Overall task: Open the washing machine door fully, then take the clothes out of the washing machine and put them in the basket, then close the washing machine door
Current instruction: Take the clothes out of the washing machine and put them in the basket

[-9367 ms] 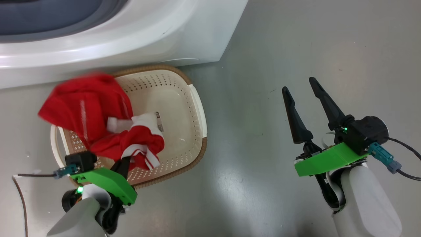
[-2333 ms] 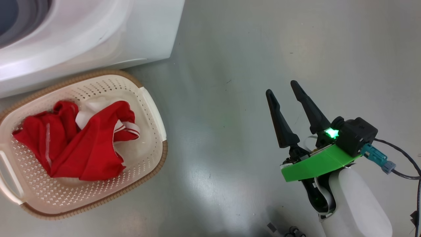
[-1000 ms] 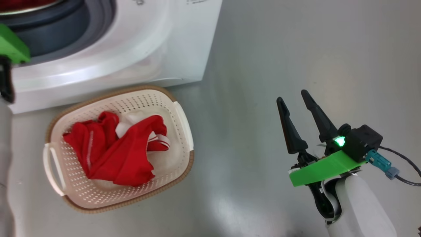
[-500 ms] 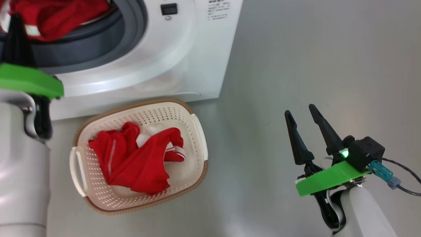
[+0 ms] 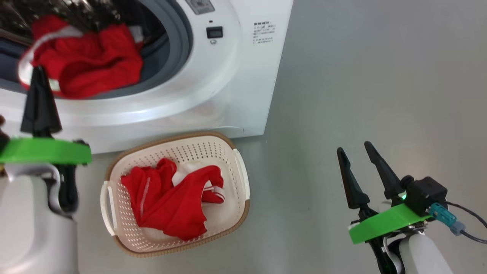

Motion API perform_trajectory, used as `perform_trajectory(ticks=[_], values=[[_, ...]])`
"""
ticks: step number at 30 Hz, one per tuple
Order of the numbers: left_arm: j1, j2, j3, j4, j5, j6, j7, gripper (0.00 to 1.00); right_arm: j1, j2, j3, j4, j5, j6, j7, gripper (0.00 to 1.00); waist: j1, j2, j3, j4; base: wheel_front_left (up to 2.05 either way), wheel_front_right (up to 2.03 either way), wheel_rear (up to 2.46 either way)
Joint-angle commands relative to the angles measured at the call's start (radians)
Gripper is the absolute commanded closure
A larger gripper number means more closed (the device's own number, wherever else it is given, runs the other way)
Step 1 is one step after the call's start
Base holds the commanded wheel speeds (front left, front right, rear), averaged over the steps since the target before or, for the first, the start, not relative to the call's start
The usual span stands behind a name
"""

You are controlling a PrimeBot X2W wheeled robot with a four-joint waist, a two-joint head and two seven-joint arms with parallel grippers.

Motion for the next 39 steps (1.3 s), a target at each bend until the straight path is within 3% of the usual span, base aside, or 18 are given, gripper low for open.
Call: perform_trajectory(ticks=[1,18,29,34,39], values=[[0.025,0.033,0.033,-0.049,0.003,-0.007,-0.008,1.00,0.019,0.007,0.018,-0.023,-0.010,0.002,-0.005,0.00,0.0000,-0.0001,-0.022,0.004,0.00,0.00,0.00],[0.364,0.001,0.050,-0.416,-0.007,-0.009,-0.008,1.00,0.099,0.007,-0.015,-0.019,-0.022,0.002,-0.005,0.00,0.0000,-0.0001,-0.118,0.020,0.00,0.00,0.00],[0.512,-0.025,0.025,-0.716,-0.013,0.029,0.042,1.00,0.100,0.002,-0.014,-0.023,-0.022,0.002,-0.005,0.00,0.0000,-0.0001,-0.115,0.027,0.00,0.00,0.00],[0.541,-0.032,0.007,-0.702,-0.026,0.032,0.058,1.00,0.091,0.001,-0.008,-0.024,-0.024,0.002,-0.005,0.00,0.0000,-0.0001,-0.099,0.024,0.00,0.00,0.00],[0.554,-0.039,-0.016,-0.596,-0.036,0.027,0.046,1.00,0.074,0.002,0.000,-0.026,-0.026,0.002,-0.005,0.00,0.0000,-0.0001,-0.069,0.015,0.00,0.00,0.00]])
